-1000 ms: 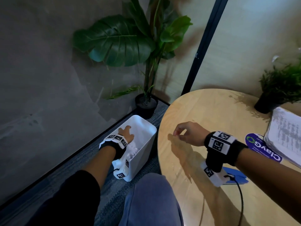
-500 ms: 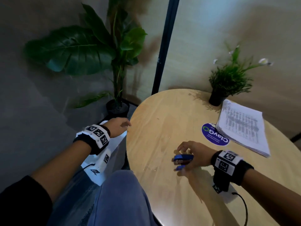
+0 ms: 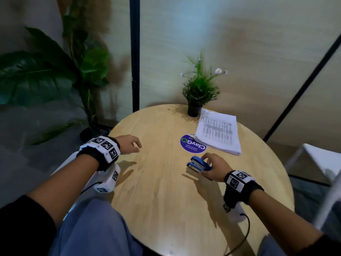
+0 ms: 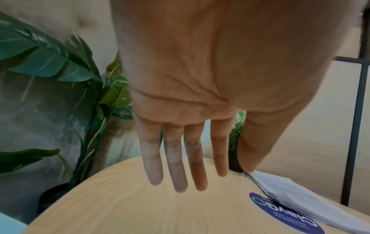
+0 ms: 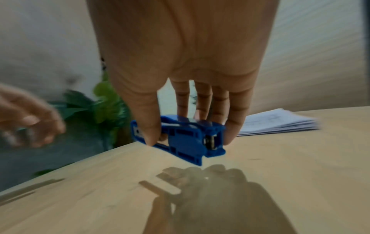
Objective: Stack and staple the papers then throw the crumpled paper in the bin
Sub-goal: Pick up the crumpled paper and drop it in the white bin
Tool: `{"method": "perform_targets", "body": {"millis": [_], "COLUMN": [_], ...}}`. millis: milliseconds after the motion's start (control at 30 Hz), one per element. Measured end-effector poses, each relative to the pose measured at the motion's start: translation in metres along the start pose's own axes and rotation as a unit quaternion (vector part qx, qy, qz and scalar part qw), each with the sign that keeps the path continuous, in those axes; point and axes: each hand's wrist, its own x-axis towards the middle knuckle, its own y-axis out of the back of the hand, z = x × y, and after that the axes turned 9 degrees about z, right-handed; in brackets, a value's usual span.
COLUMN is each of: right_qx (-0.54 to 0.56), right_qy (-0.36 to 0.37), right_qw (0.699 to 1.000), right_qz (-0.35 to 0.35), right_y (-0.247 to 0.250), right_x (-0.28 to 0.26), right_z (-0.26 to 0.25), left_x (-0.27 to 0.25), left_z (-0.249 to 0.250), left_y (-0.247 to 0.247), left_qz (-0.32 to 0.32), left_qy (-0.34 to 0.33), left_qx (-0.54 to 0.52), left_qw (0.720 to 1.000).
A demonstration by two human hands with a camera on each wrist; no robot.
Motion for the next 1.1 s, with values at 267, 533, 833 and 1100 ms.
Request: {"method": "perform_targets", "body": {"millis": [267,533,833,1100], "right_qx": [-0.013,-0.058,-0.157,-0.220], "right_qy": [-0.290,-0.346,-0.322,-0.134], "right_qw": [0.954,0.933,0.930,0.966], "right_qz": [0.077,0.076,0.081,-0.028], "right_y": [0.042,0.034,0.032,-0.008], "right_x": [-0.017,-0.008,0.012,0.045], "right_z": [0.145,0.214,0.205,0.162], "left_x": [0.043,0.069,0.066,0.044], "left_z": [0.010,0.016,0.037,0.084], "left_y": [-0.048,-0.100,-0.123,-0.143], "left_qz": [0.047,0.041,-0.025,-0.061], "left_qy": [0.079,0.127,0.096,-0.036], "left_qx": [0.039,0.102,0.110,0.147], "left_qw": [0.995,0.986,0.989,0.987]}}
